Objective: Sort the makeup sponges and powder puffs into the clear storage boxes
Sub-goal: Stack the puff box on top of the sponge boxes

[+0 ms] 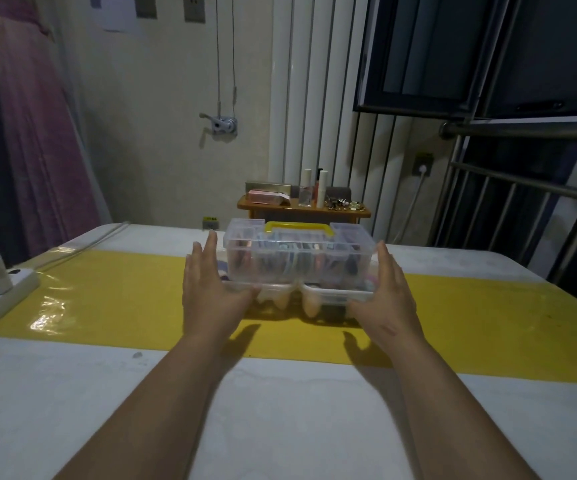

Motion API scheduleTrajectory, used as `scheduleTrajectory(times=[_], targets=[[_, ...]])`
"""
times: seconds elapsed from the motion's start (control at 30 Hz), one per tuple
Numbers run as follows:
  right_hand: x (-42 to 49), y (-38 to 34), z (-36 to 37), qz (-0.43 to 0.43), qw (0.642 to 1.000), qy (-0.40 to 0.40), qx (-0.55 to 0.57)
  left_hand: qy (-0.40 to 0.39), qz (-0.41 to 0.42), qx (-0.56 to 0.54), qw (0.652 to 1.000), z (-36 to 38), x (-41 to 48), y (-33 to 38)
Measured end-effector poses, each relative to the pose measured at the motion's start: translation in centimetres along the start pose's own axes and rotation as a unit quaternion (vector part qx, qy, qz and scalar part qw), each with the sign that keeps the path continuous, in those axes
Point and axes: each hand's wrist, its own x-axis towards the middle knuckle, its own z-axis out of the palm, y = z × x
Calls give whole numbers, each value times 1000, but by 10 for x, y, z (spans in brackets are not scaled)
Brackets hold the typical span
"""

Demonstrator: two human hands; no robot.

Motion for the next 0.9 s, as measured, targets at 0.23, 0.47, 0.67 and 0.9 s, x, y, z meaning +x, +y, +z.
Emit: scheduleTrajectory(times=[0.23, 0.47, 0.67, 0.9], targets=[[6, 12, 1, 92, 993, -7, 71, -26, -125, -211, 969, -7, 13, -20], [9, 17, 5, 83, 992, -11, 94, -109, -138, -234, 956, -7, 13, -25], [10, 23, 9, 71, 997, -3, 37, -118, -106, -116, 980, -7, 16, -27], [10, 23, 7, 66, 998, 12, 15, -115, -91, -86, 985, -10, 18, -28]])
